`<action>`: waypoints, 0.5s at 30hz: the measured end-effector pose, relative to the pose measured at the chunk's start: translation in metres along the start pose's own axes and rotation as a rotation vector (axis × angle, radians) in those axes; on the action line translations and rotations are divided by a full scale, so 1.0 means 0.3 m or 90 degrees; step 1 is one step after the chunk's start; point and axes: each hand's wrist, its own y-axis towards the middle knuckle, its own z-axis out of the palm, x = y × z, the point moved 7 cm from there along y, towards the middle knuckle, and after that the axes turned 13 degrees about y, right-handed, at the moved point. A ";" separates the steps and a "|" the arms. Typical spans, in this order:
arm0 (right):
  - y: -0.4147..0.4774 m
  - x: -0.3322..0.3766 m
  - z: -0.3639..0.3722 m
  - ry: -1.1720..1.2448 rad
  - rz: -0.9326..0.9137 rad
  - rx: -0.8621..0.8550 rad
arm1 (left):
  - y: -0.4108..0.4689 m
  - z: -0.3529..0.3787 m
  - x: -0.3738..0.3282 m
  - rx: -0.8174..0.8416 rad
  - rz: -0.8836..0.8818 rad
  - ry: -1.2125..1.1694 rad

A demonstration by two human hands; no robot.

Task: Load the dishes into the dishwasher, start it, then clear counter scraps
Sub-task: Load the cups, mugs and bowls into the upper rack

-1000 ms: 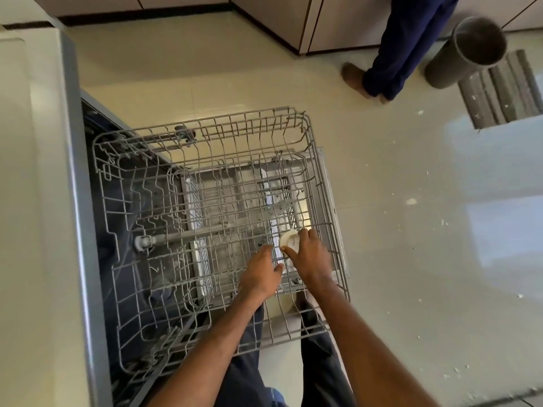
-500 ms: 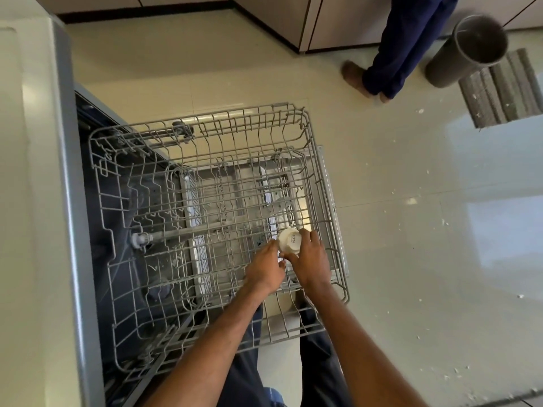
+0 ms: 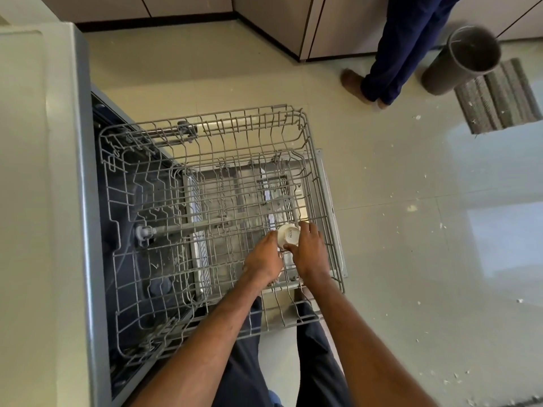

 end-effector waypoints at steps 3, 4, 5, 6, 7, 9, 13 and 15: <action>-0.014 0.008 -0.033 -0.027 0.002 0.005 | -0.016 -0.032 0.001 -0.034 0.009 0.051; -0.015 0.012 -0.040 -0.032 0.003 0.016 | -0.021 -0.041 0.006 -0.042 0.006 0.070; -0.010 0.015 -0.041 -0.035 -0.001 0.033 | -0.018 -0.044 0.014 -0.050 0.002 0.086; -0.004 0.020 -0.039 -0.038 -0.007 0.050 | -0.015 -0.047 0.023 -0.055 -0.003 0.096; 0.003 0.025 -0.028 -0.044 -0.015 0.067 | -0.011 -0.047 0.034 -0.059 -0.010 0.098; 0.016 0.026 0.006 -0.058 -0.038 0.092 | -0.008 -0.039 0.051 -0.061 -0.026 0.087; 0.024 0.023 0.056 -0.094 -0.103 0.085 | -0.009 0.011 0.096 -0.037 -0.054 0.072; 0.028 0.025 0.065 -0.121 -0.127 0.092 | 0.001 0.042 0.120 -0.030 -0.072 0.062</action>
